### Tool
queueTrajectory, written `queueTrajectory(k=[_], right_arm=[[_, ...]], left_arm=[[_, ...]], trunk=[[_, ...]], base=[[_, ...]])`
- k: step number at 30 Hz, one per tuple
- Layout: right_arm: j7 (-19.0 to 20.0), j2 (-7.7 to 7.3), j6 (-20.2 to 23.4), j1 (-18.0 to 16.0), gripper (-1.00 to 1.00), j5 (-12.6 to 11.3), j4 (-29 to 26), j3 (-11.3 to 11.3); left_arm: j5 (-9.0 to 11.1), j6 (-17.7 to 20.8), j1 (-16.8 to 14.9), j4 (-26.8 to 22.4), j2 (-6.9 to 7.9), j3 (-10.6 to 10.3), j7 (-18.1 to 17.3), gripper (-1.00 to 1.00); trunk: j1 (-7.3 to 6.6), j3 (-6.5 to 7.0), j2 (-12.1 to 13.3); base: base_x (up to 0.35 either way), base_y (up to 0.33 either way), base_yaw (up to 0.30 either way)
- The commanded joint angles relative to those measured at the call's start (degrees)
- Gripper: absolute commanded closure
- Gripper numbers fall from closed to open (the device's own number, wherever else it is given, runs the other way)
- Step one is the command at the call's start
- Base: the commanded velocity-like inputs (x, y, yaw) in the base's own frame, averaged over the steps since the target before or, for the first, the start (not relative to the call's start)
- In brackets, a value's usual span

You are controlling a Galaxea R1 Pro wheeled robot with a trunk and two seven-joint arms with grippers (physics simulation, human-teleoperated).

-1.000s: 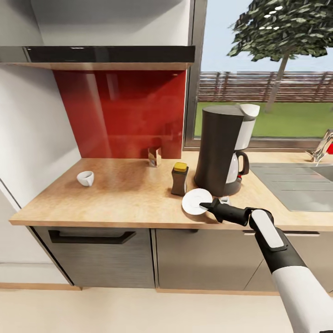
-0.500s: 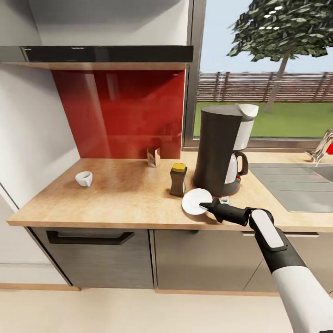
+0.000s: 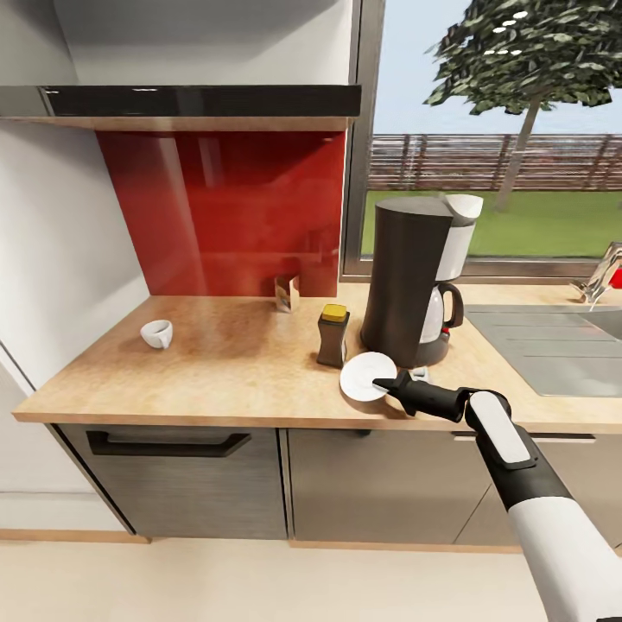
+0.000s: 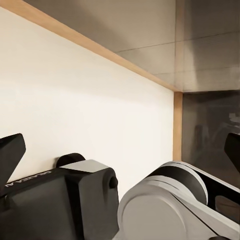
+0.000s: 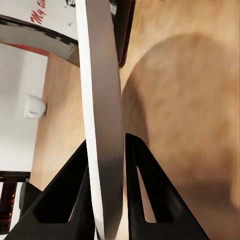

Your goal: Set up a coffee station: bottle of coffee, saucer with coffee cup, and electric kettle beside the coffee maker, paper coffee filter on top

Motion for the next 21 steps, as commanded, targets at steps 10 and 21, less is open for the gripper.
queueTrajectory(k=[10, 21], right_arm=[[0.11, -0.03, 0.09, -0.04, 1.00, -0.23, 0.01, 0.05], [0.11, -0.03, 0.09, -0.04, 1.00, -0.29, 0.01, -0.29]], left_arm=[[0.49, 0.60, -0.02, -0.04, 0.02, -0.40, -0.27, -1.00], [0.49, 0.60, -0.02, -0.04, 0.02, -0.40, -0.25, -1.00]], trunk=[[0.00, -0.06, -0.03], [0.00, -0.13, -0.03]], base=[[0.000, 0.000, 0.000], [0.000, 0.000, 0.000]])
